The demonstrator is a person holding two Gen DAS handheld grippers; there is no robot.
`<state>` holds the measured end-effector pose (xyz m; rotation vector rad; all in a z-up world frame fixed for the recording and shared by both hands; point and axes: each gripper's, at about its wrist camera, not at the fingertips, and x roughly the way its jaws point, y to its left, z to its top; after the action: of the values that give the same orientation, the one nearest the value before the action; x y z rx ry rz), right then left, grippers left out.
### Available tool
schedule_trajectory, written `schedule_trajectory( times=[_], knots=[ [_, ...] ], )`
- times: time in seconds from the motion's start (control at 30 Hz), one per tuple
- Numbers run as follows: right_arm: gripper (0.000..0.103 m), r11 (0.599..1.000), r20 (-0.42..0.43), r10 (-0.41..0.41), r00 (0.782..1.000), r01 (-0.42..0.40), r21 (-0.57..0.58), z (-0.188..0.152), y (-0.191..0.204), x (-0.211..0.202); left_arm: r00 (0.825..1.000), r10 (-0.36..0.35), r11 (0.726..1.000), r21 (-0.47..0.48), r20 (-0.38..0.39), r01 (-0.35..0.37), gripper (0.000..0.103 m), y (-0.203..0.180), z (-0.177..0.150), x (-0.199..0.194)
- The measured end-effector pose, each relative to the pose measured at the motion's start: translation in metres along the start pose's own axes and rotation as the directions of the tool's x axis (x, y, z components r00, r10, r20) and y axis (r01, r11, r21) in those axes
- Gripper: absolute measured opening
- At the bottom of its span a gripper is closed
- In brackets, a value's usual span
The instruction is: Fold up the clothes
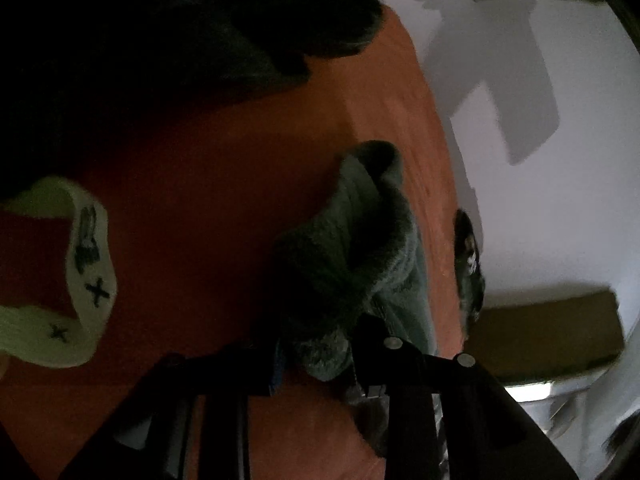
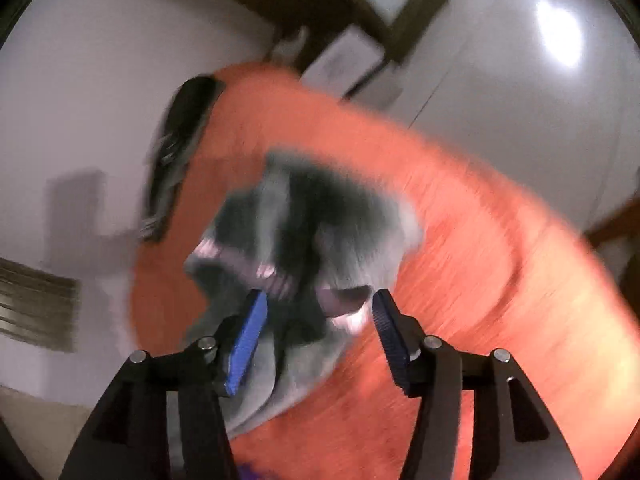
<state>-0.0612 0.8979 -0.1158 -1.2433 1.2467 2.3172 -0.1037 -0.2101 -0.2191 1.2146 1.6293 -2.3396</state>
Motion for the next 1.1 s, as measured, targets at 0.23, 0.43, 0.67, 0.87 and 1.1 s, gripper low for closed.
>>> schedule_trajectory(
  times=[0.23, 0.43, 0.67, 0.87, 1.1],
  knots=[
    [0.055, 0.993, -0.094, -0.057, 0.994, 0.066, 0.101, 0.002, -0.031, 0.035, 0.996, 0.085, 0.996, -0.028, -0.01, -0.086, 0.03, 0.006, -0.012, -0.035],
    [0.01, 0.984, 0.033, 0.061, 0.998, -0.066, 0.165, -0.008, -0.039, 0.019, 0.981, 0.19, 0.98, 0.053, 0.026, -0.191, 0.03, -0.034, -0.039, -0.073],
    [0.021, 0.98, -0.051, -0.026, 0.998, 0.036, 0.195, -0.01, -0.046, 0.034, 0.974, 0.21, 0.778, 0.617, -0.085, -0.114, 0.03, -0.251, -0.114, 0.002],
    [0.067, 0.981, -0.013, -0.003, 1.0, 0.005, 0.196, 0.0, -0.04, 0.01, 0.948, 0.087, 0.763, 0.632, -0.307, 0.135, 0.03, -0.322, -0.237, 0.114],
    [0.074, 0.946, 0.01, 0.066, 0.998, -0.066, 0.317, -0.009, -0.063, 0.011, 0.919, 0.025, 0.726, 0.639, -0.393, 0.254, 0.03, -0.326, -0.347, 0.2]
  ],
)
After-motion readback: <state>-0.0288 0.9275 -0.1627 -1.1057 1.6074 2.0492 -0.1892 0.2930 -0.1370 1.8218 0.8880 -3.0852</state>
